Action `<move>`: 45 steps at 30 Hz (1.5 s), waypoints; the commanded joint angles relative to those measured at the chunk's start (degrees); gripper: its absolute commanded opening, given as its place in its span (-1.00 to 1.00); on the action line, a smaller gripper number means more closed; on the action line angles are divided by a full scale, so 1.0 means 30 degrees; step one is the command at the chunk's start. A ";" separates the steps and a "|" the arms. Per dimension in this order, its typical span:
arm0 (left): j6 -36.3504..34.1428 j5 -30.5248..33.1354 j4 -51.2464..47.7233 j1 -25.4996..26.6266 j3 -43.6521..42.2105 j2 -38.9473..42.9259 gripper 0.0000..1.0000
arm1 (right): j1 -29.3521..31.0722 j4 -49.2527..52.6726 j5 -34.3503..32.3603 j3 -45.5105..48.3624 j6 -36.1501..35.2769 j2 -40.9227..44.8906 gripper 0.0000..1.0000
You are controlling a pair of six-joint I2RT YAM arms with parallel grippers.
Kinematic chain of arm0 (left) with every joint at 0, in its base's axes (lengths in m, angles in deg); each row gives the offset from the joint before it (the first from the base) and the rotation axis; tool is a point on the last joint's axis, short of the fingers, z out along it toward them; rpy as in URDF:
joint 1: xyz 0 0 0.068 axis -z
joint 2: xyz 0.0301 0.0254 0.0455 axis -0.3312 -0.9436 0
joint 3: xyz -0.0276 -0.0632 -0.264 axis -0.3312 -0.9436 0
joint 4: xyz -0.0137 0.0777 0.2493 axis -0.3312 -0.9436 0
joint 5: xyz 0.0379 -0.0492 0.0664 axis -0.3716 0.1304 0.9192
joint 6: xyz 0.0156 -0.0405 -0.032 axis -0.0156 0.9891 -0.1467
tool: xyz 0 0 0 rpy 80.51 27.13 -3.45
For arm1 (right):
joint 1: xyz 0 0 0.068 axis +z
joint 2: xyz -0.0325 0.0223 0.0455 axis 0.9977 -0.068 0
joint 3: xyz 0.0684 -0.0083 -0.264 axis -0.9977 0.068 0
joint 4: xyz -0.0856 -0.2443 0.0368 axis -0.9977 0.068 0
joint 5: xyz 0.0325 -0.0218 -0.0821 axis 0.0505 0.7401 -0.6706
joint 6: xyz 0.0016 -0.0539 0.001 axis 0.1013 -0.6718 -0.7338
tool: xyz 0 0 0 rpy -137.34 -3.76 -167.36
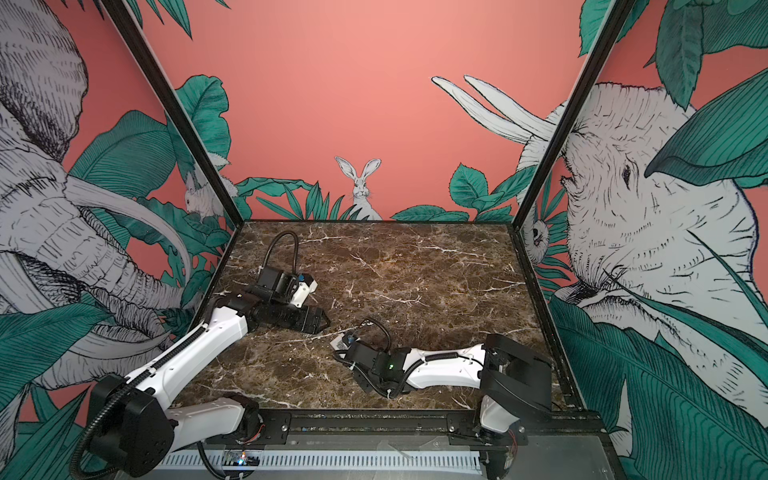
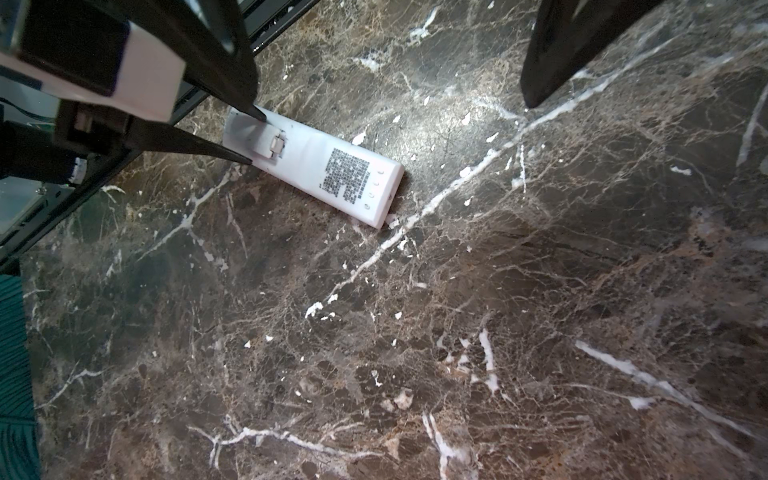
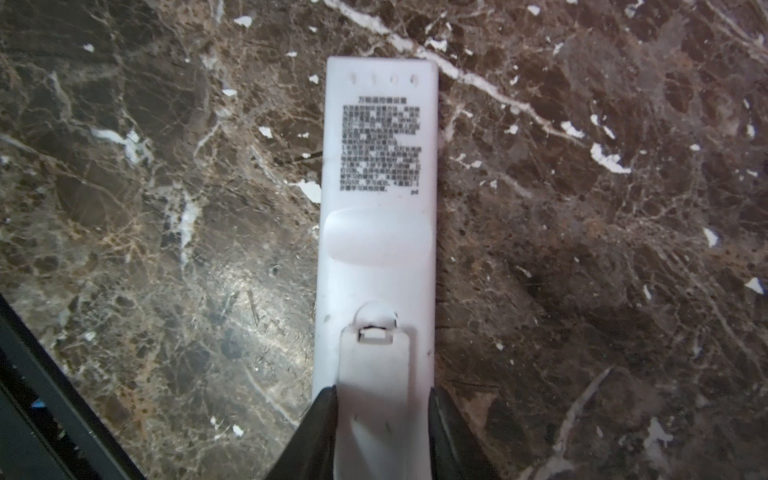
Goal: Load the batteries into the remote control
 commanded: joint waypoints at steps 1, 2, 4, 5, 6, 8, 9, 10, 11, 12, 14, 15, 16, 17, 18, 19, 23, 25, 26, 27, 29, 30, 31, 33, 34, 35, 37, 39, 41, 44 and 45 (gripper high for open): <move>-0.0122 -0.0157 -0.0134 -0.0165 0.0087 0.0219 0.99 | 0.0096 0.0315 -0.0397 0.0216 -0.0205 0.0980 -0.17; -0.0140 -0.0157 -0.0141 -0.0158 0.0079 0.0233 0.99 | 0.0099 0.0389 -0.0452 0.0261 -0.0261 0.1164 -0.15; -0.0118 -0.0157 -0.0134 -0.0169 0.0078 0.0235 0.99 | 0.0097 0.0425 -0.0489 0.0319 -0.0402 0.1545 -0.11; -0.0122 -0.0157 -0.0161 -0.0154 0.0078 0.0241 0.99 | 0.0097 0.0444 -0.0514 0.0319 -0.0483 0.1764 -0.10; -0.0114 -0.0157 -0.0168 -0.0168 0.0080 0.0244 0.99 | 0.0095 0.0463 -0.0513 0.0285 -0.0559 0.1934 -0.09; -0.0098 -0.0128 -0.0165 -0.0172 0.0082 0.0301 0.99 | 0.0040 0.0422 -0.0354 0.0213 -0.0702 0.2094 -0.24; -0.0089 -0.0100 -0.0180 -0.0174 0.0066 0.0359 0.99 | -0.0017 0.0432 -0.0193 0.0140 -0.0722 0.2062 -0.34; -0.0058 -0.0070 -0.0168 -0.0169 0.0050 0.0411 0.99 | -0.0076 0.0424 -0.0009 0.0060 -0.0762 0.2020 -0.40; -0.0060 -0.0055 -0.0182 -0.0169 0.0049 0.0444 0.99 | -0.0130 0.0386 0.0148 -0.0030 -0.0795 0.1923 -0.50; -0.0060 -0.0069 -0.0166 -0.0154 0.0024 0.0497 0.99 | -0.0212 0.0353 0.0271 -0.0085 -0.0836 0.1774 -0.57; -0.0042 -0.0069 -0.0193 -0.0169 -0.0006 0.0638 0.99 | -0.0335 0.0325 0.0530 -0.0254 -0.0800 0.1421 -0.65; -0.0032 -0.0098 -0.0200 -0.0168 -0.0060 0.0693 0.99 | -0.0395 0.0292 0.0618 -0.0293 -0.0807 0.1223 -0.66; -0.0031 -0.0120 -0.0168 -0.0169 -0.0066 0.0743 0.99 | -0.0471 0.0237 0.0727 -0.0318 -0.0777 0.0993 -0.67; -0.0034 -0.0128 -0.0165 -0.0172 -0.0082 0.0787 0.99 | -0.0569 0.0168 0.0859 -0.0326 -0.0741 0.0673 -0.69; -0.0030 -0.0128 -0.0178 -0.0169 -0.0112 0.0845 0.99 | -0.0675 0.0121 0.1004 -0.0369 -0.0678 0.0335 -0.71; -0.0030 -0.0128 -0.0180 -0.0169 -0.0126 0.0861 0.99 | -0.0749 0.0117 0.1158 -0.0412 -0.0592 0.0033 -0.73; -0.0030 -0.0157 -0.0163 -0.0154 -0.0156 0.0944 0.99 | -0.0813 0.0271 0.1937 -0.0611 -0.0329 -0.1570 -0.79; -0.0038 -0.0157 -0.0189 -0.0169 -0.0140 0.0964 0.99 | -0.0813 0.0443 0.2119 -0.0619 -0.0107 -0.1831 -0.79; -0.0030 -0.0139 -0.0164 -0.0169 -0.0156 0.0976 0.99 | -0.0799 0.0505 0.2096 -0.0572 0.0010 -0.1750 -0.79; -0.0015 -0.0131 -0.0178 -0.0154 -0.0159 0.0990 0.99 | -0.0813 0.0518 0.1979 -0.0504 0.0027 -0.1544 -0.79; -0.0001 -0.0120 -0.0171 -0.0169 -0.0142 0.0985 0.99 | -0.0812 0.0638 0.1587 -0.0476 0.0030 -0.1045 -0.75; -0.0001 -0.0099 -0.0164 -0.0169 -0.0148 0.0996 0.99 | -0.0813 0.0772 0.1251 -0.0480 0.0006 -0.0518 -0.67; -0.0001 -0.0073 -0.0163 -0.0155 -0.0140 0.1002 0.99 | -0.0813 0.0914 0.1062 -0.0523 -0.0028 -0.0129 -0.59; -0.0001 0.0016 -0.0197 -0.0169 -0.0108 0.1037 0.99 | -0.0813 0.1265 0.0878 -0.0685 -0.0194 0.0241 -0.38; -0.0001 0.0069 -0.0194 -0.0168 -0.0127 0.1047 0.99 | -0.0813 0.1393 0.0886 -0.0751 -0.0290 0.0277 -0.28; 0.0014 0.0105 -0.0202 -0.0169 -0.0128 0.1062 0.99 | -0.0813 0.1555 0.0908 -0.0844 -0.0295 0.0278 -0.16; 0.0024 0.0165 -0.0208 -0.0169 -0.0125 0.1112 0.99 | -0.0813 0.1750 0.1001 -0.0922 -0.0296 0.0127 0.03; 0.0030 0.0223 -0.0248 -0.0171 -0.0126 0.1140 0.99 | -0.0803 0.1883 0.1193 -0.0970 -0.0243 -0.0133 0.13; 0.0028 0.0224 -0.0224 -0.0169 -0.0141 0.1186 0.99 | -0.0762 0.1970 0.1253 -0.0984 -0.0127 -0.0426 0.21; 0.0058 0.0282 -0.0221 -0.0169 -0.0145 0.1232 0.99 | -0.0754 0.2048 0.1133 -0.1014 -0.0059 -0.0703 0.27; 0.0057 0.0255 -0.0237 -0.0172 -0.0124 0.1226 0.99 | -0.0754 0.2051 0.1084 -0.1028 -0.0046 -0.0717 0.28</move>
